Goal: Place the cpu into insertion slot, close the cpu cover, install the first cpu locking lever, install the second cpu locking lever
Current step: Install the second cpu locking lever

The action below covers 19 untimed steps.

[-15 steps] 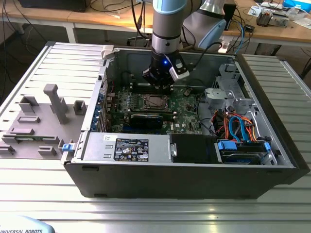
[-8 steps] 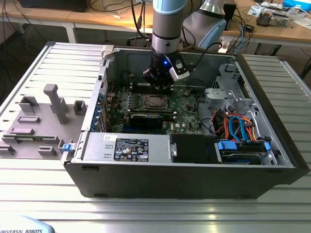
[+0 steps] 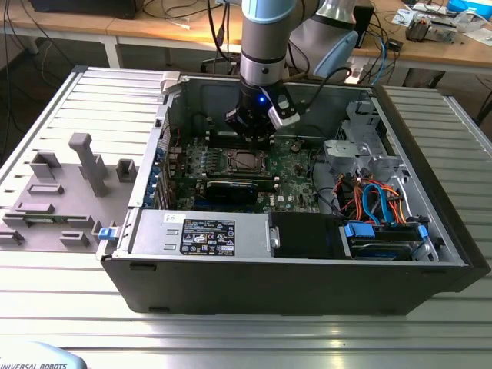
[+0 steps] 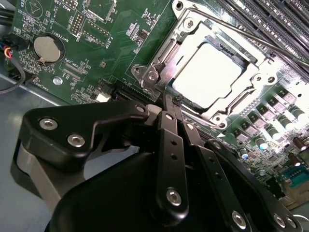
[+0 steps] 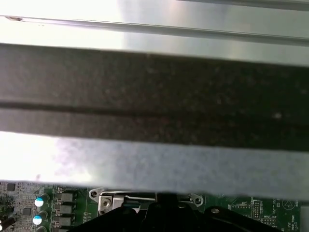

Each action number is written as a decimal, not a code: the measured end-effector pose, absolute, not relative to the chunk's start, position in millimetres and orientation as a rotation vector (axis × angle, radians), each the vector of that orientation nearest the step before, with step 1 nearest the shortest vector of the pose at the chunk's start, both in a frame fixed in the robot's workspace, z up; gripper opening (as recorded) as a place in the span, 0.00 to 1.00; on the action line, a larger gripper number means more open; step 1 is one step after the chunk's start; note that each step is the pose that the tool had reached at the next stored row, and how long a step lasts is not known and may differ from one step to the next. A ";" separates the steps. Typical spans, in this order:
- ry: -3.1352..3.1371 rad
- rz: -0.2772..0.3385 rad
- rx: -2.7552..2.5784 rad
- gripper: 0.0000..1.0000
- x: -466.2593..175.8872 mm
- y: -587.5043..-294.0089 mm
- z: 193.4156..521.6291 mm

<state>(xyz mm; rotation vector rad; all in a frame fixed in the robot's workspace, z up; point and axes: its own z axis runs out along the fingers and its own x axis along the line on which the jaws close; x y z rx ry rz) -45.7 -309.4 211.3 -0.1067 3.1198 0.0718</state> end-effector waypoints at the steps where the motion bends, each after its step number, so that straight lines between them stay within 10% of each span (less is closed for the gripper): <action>1: 3.120 0.072 -0.107 0.11 -45.7 -309.5 211.3; 19: 3.120 0.072 -0.107 0.11 -45.7 -314.1 211.3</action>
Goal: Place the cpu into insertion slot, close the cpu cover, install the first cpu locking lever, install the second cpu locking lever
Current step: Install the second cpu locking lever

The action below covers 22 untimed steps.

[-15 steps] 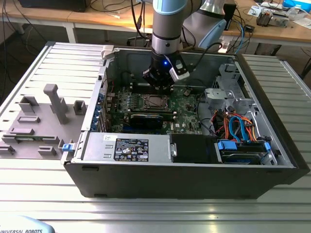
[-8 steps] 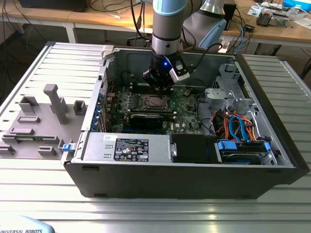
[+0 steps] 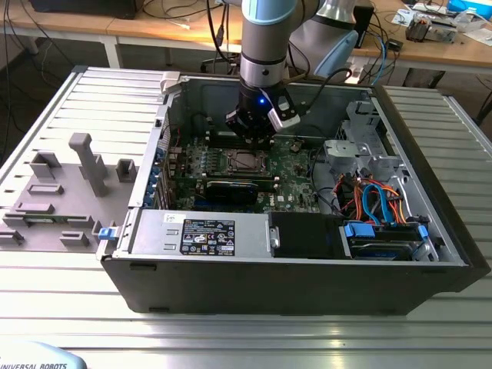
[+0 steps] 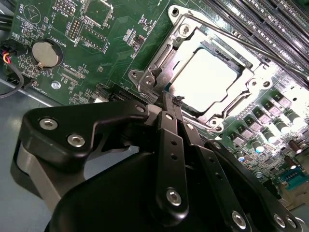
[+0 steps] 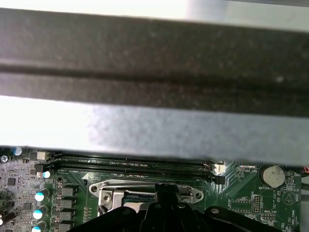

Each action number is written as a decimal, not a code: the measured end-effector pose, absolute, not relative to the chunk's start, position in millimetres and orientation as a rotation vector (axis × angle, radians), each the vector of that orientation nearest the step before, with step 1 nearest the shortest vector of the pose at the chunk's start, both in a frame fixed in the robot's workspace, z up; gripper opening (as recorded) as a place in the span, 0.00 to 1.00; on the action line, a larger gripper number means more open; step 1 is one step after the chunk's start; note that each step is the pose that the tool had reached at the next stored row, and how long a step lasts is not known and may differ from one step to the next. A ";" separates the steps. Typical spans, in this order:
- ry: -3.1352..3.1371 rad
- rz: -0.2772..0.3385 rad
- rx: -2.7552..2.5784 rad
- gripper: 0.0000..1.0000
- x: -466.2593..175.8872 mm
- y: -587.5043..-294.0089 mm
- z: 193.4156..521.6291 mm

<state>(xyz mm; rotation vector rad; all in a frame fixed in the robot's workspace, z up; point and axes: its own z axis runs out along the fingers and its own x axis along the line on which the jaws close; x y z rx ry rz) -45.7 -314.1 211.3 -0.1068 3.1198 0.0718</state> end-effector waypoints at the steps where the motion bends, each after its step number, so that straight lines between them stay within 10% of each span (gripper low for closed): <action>1: 3.120 0.072 -0.107 0.11 -45.7 -314.1 211.3; 22: 3.121 0.071 -0.079 0.11 -45.6 -315.1 234.7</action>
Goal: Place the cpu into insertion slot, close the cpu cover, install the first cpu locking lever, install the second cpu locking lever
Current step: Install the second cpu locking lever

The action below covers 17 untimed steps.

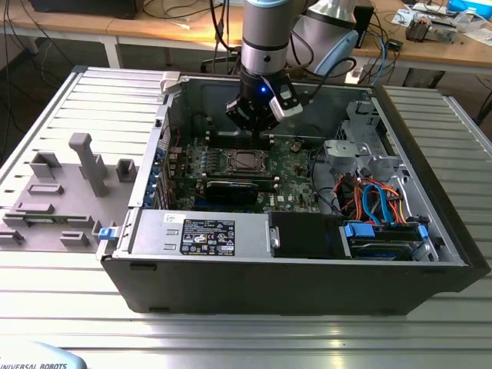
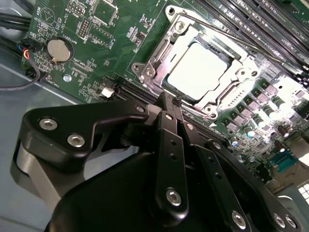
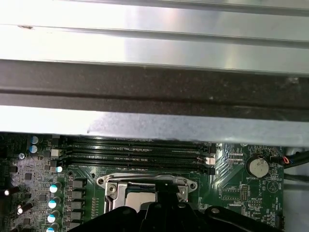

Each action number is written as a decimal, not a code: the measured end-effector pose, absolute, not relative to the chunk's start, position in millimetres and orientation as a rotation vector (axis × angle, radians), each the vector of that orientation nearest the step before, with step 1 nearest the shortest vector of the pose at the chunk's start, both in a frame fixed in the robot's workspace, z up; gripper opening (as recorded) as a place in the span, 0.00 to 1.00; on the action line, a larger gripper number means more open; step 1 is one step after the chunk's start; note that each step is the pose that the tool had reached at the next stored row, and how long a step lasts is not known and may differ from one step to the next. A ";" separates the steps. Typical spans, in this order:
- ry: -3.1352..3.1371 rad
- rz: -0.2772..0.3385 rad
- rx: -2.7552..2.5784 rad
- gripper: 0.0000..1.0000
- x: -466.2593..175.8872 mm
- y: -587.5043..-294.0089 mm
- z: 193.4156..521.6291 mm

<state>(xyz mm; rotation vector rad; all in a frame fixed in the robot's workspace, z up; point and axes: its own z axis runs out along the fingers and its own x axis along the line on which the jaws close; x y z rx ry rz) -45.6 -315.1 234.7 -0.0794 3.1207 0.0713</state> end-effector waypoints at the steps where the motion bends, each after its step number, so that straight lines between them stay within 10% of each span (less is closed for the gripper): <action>1: 3.121 0.071 -0.079 0.11 -45.6 -315.7 234.6; 17: 3.121 0.072 -0.079 0.11 -45.6 -319.6 234.6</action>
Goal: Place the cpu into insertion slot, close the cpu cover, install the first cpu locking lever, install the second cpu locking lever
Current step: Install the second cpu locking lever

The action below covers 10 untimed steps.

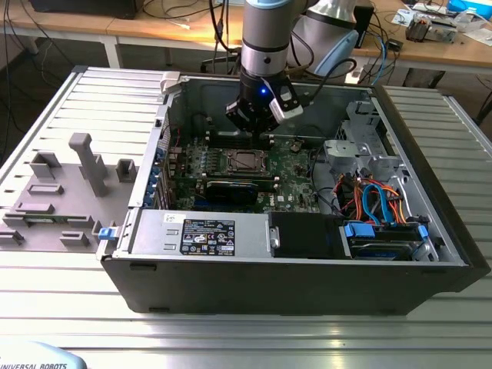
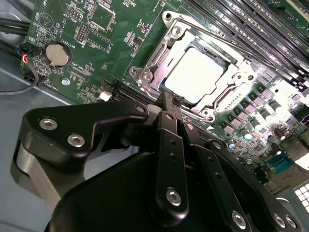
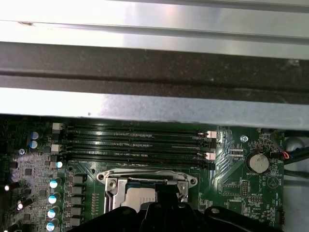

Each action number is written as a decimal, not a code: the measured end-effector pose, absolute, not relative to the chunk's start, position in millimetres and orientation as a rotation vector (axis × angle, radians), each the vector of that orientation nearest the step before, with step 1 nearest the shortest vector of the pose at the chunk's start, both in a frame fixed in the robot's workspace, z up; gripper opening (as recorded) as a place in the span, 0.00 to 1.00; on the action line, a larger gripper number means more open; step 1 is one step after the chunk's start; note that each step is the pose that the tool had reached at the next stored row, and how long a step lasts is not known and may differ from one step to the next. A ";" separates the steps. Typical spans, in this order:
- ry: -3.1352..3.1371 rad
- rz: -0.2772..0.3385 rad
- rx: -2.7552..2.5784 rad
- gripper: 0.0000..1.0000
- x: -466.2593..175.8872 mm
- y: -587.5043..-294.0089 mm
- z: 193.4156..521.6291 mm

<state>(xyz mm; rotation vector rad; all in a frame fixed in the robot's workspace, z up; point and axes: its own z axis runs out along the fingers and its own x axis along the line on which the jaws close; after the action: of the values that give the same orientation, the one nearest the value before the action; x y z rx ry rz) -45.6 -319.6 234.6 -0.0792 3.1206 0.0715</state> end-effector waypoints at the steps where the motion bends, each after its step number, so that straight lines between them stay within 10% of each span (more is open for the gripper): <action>1: 3.121 0.072 -0.079 0.11 -45.6 -319.8 234.6; 10: 3.121 0.071 -0.079 0.11 -45.6 -322.3 234.6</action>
<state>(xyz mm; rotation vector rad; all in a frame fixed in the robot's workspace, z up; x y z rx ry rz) -45.6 -322.3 234.6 -0.0793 3.1206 0.0713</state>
